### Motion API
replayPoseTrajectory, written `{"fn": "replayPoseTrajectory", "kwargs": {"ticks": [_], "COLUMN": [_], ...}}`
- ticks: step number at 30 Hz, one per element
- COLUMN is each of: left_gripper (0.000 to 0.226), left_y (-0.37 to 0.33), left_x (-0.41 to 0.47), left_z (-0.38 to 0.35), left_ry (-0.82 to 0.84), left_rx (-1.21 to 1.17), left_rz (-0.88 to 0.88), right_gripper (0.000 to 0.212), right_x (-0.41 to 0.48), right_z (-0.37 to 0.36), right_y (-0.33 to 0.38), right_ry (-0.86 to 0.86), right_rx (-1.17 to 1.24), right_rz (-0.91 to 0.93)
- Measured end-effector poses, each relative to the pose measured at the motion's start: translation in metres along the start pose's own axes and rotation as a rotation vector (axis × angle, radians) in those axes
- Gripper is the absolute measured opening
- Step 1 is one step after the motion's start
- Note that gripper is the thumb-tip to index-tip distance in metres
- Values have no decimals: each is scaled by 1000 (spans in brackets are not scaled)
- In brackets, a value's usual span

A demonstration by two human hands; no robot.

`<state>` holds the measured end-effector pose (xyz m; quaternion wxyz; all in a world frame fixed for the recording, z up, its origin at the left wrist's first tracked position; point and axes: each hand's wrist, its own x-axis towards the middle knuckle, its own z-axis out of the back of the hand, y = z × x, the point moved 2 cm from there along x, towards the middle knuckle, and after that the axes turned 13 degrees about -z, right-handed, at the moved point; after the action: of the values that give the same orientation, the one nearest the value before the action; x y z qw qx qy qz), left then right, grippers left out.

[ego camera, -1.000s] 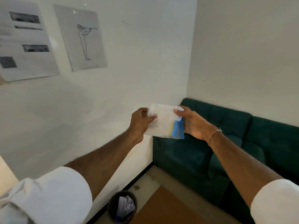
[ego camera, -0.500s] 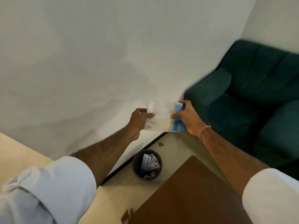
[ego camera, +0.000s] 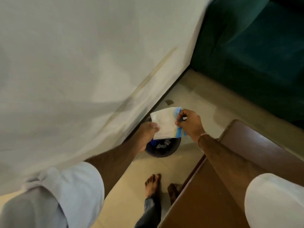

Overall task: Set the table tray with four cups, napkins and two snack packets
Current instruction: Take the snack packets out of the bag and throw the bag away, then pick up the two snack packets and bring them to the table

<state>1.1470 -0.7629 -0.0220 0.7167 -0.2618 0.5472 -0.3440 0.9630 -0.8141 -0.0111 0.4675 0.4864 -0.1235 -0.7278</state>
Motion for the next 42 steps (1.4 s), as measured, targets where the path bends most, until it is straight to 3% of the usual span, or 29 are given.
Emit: {"fn": "replayPoseTrajectory", "kwargs": {"ticks": [4, 8, 11, 16, 22, 27, 34, 42], "left_gripper": [34, 11, 17, 7, 7, 39, 35, 40], "left_y": [61, 111, 151, 202, 220, 183, 60, -121], "left_x": [55, 98, 127, 154, 160, 147, 96, 8], "left_z": [-8, -16, -22, -25, -32, -31, -33, -39], "left_ry": [93, 85, 71, 73, 97, 81, 109, 60], "left_rx": [65, 45, 61, 81, 87, 152, 301, 394], "left_rz": [154, 221, 239, 229, 218, 108, -279, -676], "right_gripper": [25, 20, 15, 36, 43, 53, 57, 59], "right_x": [62, 111, 140, 169, 172, 140, 79, -18], "right_z": [-71, -138, -186, -244, -244, -208, -110, 45], "right_y": [-46, -93, -134, -184, -192, -155, -70, 38], "right_ry": [43, 120, 165, 268, 304, 228, 70, -154], "right_rx": [-234, -393, -433, -460, -637, -554, -320, -244], "right_rz": [-49, -88, -112, -153, -87, -58, -18, 105]}}
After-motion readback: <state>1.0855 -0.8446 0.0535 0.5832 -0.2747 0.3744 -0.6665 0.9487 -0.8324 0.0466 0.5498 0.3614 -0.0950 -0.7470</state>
